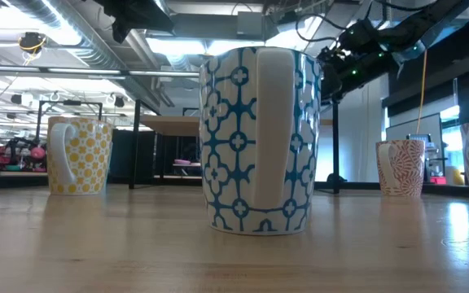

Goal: Place coffee mugs
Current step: Put the pink mug on the shelf, then put the blue mug on the shelf

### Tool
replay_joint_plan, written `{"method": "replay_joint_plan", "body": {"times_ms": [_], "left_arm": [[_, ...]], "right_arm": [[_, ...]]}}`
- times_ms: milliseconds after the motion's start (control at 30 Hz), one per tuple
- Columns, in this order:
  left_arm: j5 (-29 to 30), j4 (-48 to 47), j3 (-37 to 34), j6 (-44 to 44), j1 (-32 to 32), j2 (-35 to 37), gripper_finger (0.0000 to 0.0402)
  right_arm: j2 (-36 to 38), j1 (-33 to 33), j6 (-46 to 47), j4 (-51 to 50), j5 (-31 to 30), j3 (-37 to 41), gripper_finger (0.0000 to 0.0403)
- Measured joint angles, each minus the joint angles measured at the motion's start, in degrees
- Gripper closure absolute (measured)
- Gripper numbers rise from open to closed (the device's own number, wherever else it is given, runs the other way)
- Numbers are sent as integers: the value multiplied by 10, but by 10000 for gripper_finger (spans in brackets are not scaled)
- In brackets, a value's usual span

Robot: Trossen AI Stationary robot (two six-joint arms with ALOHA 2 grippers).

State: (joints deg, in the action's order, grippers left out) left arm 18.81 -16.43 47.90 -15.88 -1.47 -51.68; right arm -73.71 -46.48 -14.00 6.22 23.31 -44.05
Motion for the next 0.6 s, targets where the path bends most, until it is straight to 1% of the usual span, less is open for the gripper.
{"method": "replay_joint_plan", "body": {"times_ms": [233, 333, 467, 600], "left_arm": [[-1, 0, 0, 0, 0, 0, 392], [-1, 0, 0, 0, 0, 0, 392], [1, 3, 0, 0, 0, 0, 392], [29, 3, 0, -1, 0, 0, 378]], "right_arm": [[81, 0, 4, -65, -18, 0, 270], [117, 4, 38, -97, -18, -7, 270], [134, 50, 47, -138, -21, -34, 270], [133, 123, 47, -139, -33, -51, 270]]}}
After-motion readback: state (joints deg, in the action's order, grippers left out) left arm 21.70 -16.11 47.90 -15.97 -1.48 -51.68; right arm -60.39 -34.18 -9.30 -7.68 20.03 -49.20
